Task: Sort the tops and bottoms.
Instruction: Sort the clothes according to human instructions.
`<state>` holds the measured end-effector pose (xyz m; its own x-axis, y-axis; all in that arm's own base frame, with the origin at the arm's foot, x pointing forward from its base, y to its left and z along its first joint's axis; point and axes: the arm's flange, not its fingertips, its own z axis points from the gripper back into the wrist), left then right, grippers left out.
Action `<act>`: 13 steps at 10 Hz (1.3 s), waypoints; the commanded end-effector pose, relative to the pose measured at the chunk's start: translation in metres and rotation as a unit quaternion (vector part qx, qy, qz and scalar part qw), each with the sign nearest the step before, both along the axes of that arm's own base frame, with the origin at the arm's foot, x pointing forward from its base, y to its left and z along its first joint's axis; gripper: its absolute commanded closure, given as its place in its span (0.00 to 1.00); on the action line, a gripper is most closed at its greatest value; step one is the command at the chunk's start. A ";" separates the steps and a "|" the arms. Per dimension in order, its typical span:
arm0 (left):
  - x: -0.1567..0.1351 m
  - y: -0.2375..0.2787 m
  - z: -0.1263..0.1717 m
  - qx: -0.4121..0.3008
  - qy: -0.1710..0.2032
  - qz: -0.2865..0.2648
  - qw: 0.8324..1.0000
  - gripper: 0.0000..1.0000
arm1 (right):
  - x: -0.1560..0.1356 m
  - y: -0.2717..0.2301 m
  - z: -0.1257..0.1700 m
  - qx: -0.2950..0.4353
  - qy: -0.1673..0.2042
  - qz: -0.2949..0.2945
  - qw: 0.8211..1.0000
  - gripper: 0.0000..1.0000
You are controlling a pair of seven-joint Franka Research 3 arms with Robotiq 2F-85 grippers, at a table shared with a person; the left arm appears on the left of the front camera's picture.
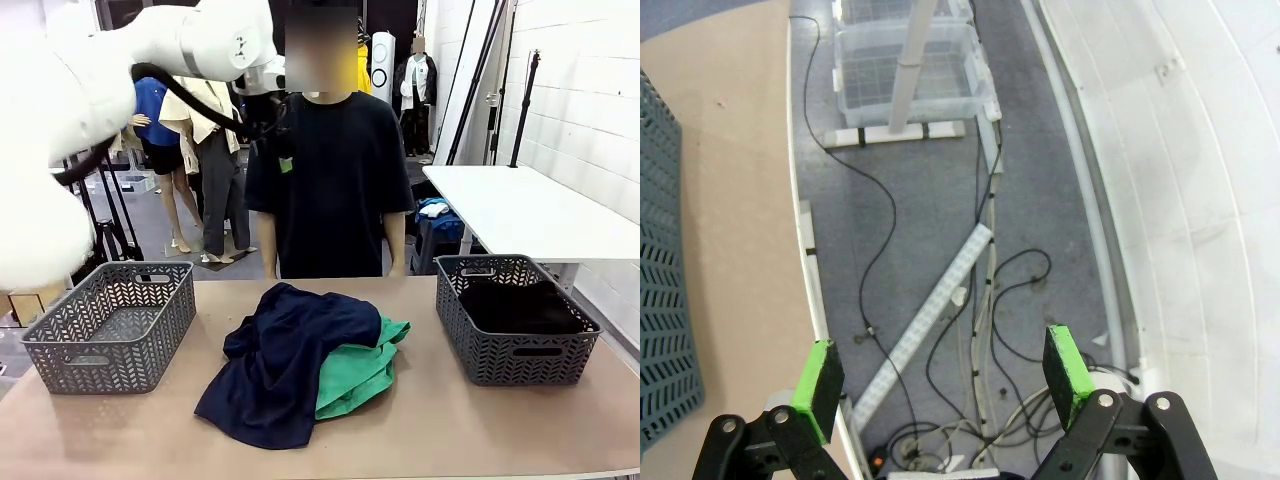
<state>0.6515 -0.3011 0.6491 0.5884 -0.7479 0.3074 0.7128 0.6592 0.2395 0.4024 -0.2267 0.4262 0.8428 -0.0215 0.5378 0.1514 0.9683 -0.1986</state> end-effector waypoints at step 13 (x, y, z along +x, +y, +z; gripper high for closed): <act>-0.251 0.177 -0.179 -0.045 -0.045 0.159 0.985 0.00 | 0.001 -0.001 0.001 -0.001 0.002 0.001 1.000 0.00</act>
